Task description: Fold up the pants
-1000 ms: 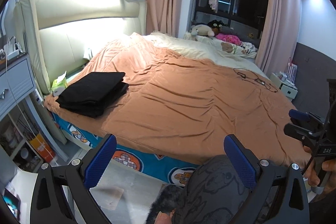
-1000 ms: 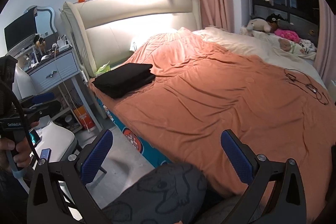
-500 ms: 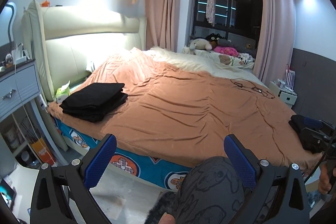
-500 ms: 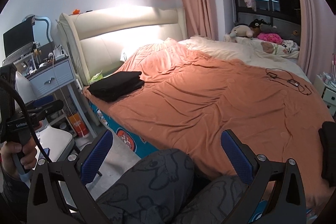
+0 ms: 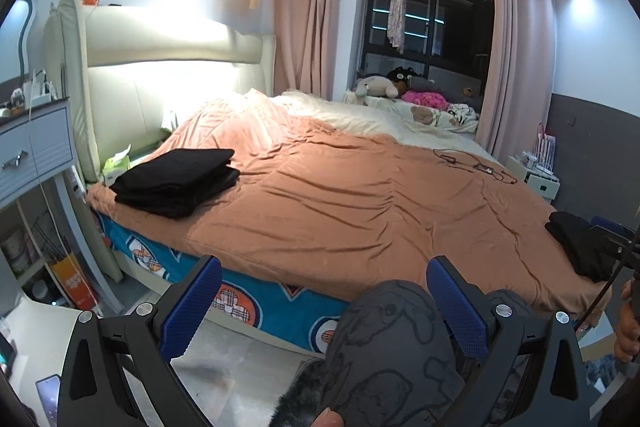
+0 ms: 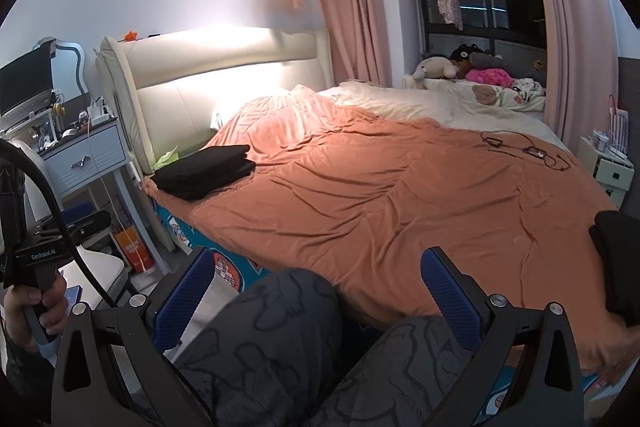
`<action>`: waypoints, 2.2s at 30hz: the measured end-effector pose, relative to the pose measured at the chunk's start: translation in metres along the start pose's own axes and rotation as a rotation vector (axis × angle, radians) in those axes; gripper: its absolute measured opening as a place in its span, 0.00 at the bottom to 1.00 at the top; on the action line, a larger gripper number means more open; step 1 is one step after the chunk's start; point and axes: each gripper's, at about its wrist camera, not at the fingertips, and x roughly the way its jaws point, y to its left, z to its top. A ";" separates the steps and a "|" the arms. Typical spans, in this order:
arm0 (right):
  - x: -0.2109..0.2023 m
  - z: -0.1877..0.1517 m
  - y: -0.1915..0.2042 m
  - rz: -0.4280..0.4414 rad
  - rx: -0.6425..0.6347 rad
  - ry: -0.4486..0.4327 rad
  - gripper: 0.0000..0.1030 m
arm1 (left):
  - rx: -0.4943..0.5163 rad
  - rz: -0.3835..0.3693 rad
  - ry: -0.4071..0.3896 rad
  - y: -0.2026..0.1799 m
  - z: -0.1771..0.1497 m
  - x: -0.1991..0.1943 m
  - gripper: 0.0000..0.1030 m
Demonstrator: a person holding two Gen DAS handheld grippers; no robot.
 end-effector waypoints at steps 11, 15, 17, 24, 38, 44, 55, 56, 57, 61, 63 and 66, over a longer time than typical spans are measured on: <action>0.005 -0.010 0.009 -0.007 0.012 0.015 1.00 | 0.024 0.030 -0.014 0.004 -0.008 -0.001 1.00; 0.010 -0.007 0.010 0.006 0.020 0.009 1.00 | 0.028 0.044 -0.022 0.006 -0.008 -0.001 1.00; 0.011 -0.008 0.011 0.009 0.019 0.010 1.00 | 0.027 0.044 -0.021 0.007 -0.008 -0.001 1.00; 0.012 -0.016 0.005 0.014 0.028 0.022 1.00 | 0.021 0.050 -0.008 0.009 -0.011 0.002 1.00; 0.006 -0.014 0.001 0.024 0.041 0.025 1.00 | 0.042 0.046 0.013 0.001 -0.012 0.002 1.00; 0.005 -0.012 0.000 0.029 0.043 0.025 1.00 | 0.035 0.044 0.009 0.001 -0.012 0.000 1.00; 0.006 -0.014 0.001 0.032 0.042 0.027 1.00 | 0.029 0.048 0.017 0.004 -0.012 0.001 1.00; 0.006 -0.014 0.001 0.032 0.042 0.027 1.00 | 0.029 0.048 0.018 0.004 -0.012 0.001 1.00; 0.006 -0.014 0.001 0.031 0.042 0.027 1.00 | 0.029 0.044 0.018 0.004 -0.012 0.001 1.00; 0.005 -0.013 0.000 0.032 0.049 0.026 1.00 | 0.029 0.041 0.017 0.005 -0.012 0.000 1.00; 0.005 -0.013 0.000 0.031 0.053 0.025 1.00 | 0.032 0.041 0.015 0.005 -0.012 -0.001 1.00; 0.004 -0.014 0.001 0.031 0.056 0.024 1.00 | 0.029 0.038 0.016 0.005 -0.012 -0.001 1.00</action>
